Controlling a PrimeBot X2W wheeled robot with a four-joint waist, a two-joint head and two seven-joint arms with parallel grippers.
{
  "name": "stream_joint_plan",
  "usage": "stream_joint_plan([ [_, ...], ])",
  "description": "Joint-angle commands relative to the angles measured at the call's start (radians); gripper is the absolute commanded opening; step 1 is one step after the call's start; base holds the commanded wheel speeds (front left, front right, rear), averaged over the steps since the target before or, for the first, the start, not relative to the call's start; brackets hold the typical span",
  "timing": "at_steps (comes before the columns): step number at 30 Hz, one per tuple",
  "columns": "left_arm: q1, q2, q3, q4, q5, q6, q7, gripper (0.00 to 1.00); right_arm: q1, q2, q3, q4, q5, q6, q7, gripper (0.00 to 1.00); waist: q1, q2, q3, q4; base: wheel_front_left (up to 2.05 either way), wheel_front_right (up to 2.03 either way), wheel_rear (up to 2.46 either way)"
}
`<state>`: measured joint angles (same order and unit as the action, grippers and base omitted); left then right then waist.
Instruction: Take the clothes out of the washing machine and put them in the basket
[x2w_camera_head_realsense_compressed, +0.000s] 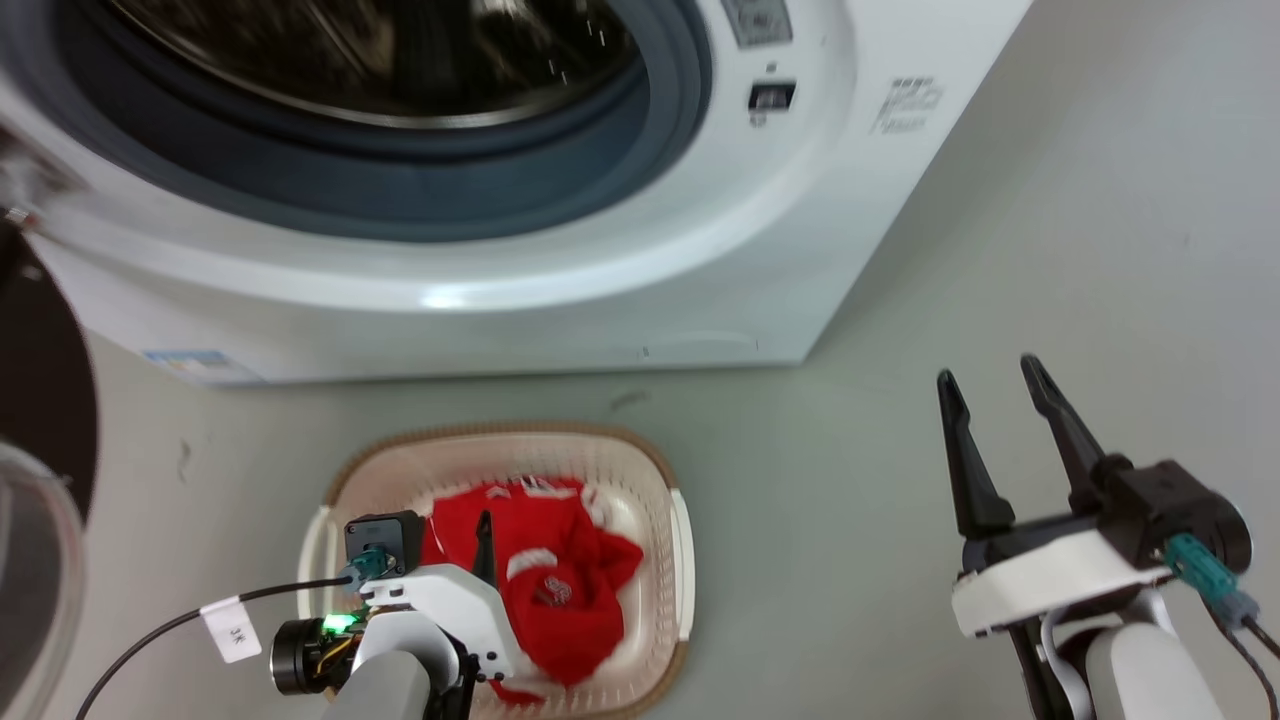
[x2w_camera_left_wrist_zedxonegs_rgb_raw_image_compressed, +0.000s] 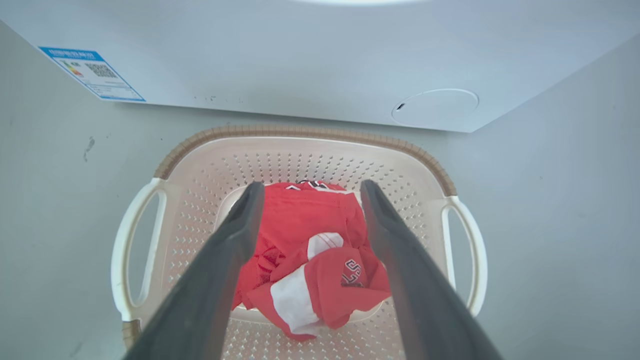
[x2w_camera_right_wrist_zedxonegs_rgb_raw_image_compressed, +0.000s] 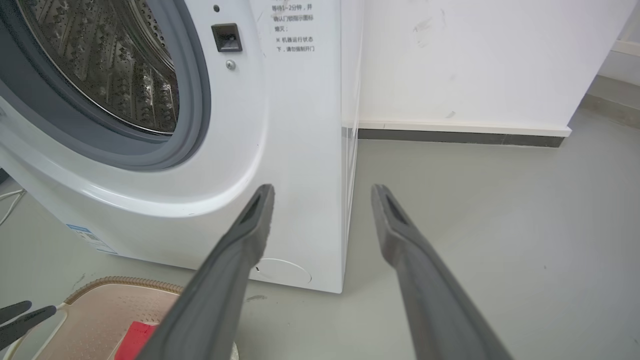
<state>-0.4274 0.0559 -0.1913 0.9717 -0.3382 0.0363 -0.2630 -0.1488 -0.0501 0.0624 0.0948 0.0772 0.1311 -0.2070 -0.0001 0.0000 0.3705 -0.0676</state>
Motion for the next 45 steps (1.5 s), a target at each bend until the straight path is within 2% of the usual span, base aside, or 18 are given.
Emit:
stream_joint_plan([
  [1, 0.026, -0.002, 0.009, -0.036, 0.013, 0.004, -0.003, 1.00, 0.023, 0.000, -0.005, -0.001, 0.001, -0.001, 0.003, 1.00, 0.0001, 0.0000, -0.109, 0.020, 0.00, 0.00, 0.00],
  [10, 0.163, -0.003, 0.079, -0.406, 0.119, 0.023, -0.003, 1.00, 0.120, 0.000, -0.032, -0.058, -0.018, -0.001, 0.040, 1.00, 0.0001, 0.0000, -0.240, 0.040, 0.00, 0.00, 0.00],
  [16, 0.240, -0.005, 0.081, -0.632, 0.189, 0.033, -0.003, 1.00, 0.176, 0.000, -0.048, -0.106, -0.024, -0.001, 0.063, 1.00, 0.0001, 0.0000, -0.304, 0.054, 0.00, 0.00, 0.00],
  [22, 0.307, -0.002, 0.077, -0.770, 0.227, 0.021, -0.003, 1.00, 0.215, 0.000, -0.062, -0.135, -0.028, -0.001, 0.079, 1.00, 0.0001, 0.0000, -0.352, 0.062, 0.00, 0.00, 0.00],
  [30, 0.394, 0.024, 0.074, -0.834, 0.253, 0.015, -0.003, 1.00, 0.259, 0.000, -0.067, -0.158, -0.034, -0.001, 0.090, 1.00, 0.0001, 0.0000, -0.384, 0.063, 0.00, 0.00, 0.00],
  [45, 0.432, 0.029, 0.059, -0.827, 0.230, 0.017, -0.003, 1.00, 0.275, 0.000, -0.075, -0.159, -0.019, -0.001, 0.089, 1.00, 0.0001, 0.0000, -0.391, 0.067, 0.00, 0.00, 0.00],
])
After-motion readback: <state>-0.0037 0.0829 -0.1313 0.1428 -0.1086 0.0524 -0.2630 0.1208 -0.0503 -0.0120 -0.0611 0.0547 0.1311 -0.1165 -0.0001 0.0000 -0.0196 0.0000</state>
